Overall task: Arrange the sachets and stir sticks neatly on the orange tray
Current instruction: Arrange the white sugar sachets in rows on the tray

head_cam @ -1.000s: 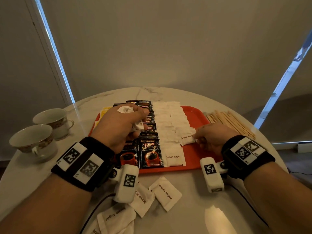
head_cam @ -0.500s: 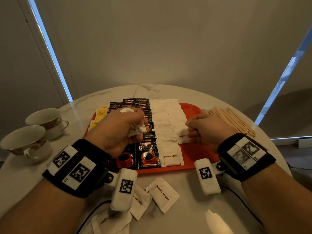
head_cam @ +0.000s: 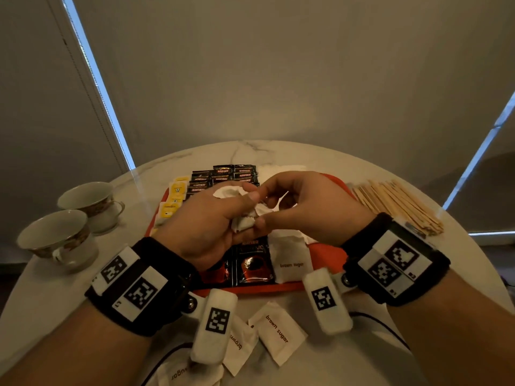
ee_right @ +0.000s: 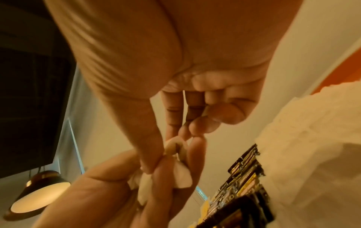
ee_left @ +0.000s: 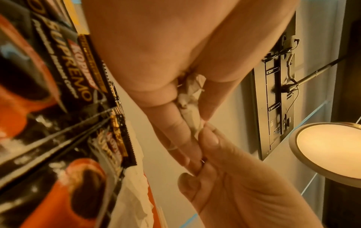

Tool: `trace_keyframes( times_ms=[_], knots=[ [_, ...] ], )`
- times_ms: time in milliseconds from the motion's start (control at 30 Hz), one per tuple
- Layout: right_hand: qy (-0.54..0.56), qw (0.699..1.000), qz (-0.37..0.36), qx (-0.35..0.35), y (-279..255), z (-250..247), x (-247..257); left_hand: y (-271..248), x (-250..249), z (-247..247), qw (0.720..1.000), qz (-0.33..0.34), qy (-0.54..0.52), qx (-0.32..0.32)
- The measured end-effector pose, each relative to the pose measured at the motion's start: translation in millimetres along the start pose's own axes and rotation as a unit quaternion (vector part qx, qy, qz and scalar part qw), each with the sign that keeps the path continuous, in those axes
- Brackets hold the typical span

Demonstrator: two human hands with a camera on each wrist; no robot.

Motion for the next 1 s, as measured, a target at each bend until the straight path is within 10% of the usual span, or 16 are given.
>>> trace_keyframes(
  times_ms=[367,1000],
  knots=[
    [0.244,0.961,0.101,-0.083,6.4,2.1,-38.4,4.4,-4.8,-8.6,0.991,0.066,0.111,-0.041],
    [0.246,0.959,0.116,-0.079,-3.2,12.2,-26.6,4.7,-12.7,-15.5,0.978,0.101,0.126,-0.128]
  ],
)
Point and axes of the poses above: each hand's wrist, its own y-axis towards the middle knuckle, its own z-axis out of the palm, x = y × z, the point moved 6 cm from there along y, towards the middle knuckle, and after that the axes turned 8 degrees about -x, right-handed, at the moved point
